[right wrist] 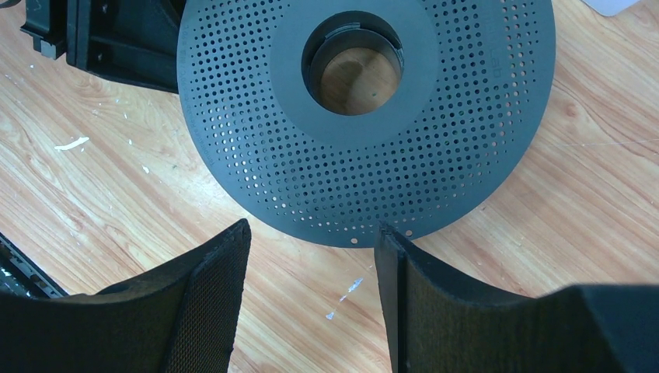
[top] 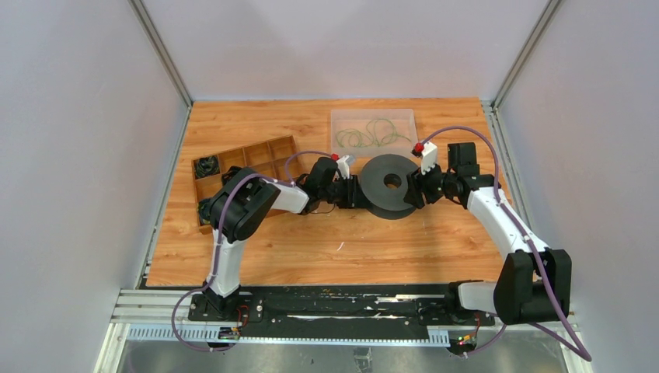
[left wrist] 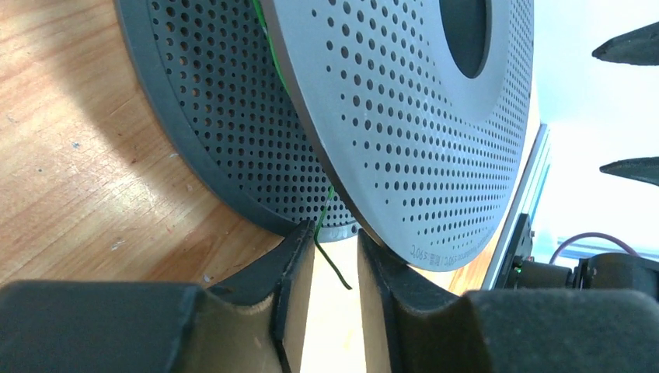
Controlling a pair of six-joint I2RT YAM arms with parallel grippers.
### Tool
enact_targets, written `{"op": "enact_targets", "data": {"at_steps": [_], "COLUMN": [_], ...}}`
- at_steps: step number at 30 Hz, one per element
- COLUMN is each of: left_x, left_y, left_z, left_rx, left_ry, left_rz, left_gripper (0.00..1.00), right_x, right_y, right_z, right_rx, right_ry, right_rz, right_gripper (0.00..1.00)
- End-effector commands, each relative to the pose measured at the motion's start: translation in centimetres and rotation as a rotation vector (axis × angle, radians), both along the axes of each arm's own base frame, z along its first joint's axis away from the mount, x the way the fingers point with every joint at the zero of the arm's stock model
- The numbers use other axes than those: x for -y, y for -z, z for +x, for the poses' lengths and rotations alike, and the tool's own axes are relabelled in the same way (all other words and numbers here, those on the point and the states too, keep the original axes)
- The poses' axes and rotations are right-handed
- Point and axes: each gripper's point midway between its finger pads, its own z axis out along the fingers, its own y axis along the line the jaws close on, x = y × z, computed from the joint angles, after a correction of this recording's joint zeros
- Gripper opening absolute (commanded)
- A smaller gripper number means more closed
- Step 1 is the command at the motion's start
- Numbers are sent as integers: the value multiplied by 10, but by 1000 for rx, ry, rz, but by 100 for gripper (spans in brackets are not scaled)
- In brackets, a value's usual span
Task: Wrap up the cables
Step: Wrap the cable around the cable reel.
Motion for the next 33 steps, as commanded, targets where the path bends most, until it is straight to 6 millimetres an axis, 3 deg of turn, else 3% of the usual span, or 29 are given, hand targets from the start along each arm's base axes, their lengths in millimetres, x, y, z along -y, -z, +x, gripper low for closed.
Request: {"op": "enact_targets", "data": {"at_steps": [1,10,20,24,33], "left_x": [-3,-13,-31,-37,-58], "left_y": [15,8,1,0,-5], "left_z": [-15,-22,-15,-14,-7], "left_rx": [-27,10,38,42,90], "left_ry": [27,53,37,33,2], "left_rz": [23,20,19,21,105], "left_gripper": [36,46,57,67,67], "right_x": [-2,-2,-1,-1,-2], "right_y": [2,3,3,4,5], "right_z": [-5,-5,-5,-6,-6], "right_rx": [3,3,6,2,1], "right_ry": [-10,-13,-14,-14,-18], "right_rz": [-12,-16,-17,-20,-18], "right_gripper": [59,59,59,59,59]}}
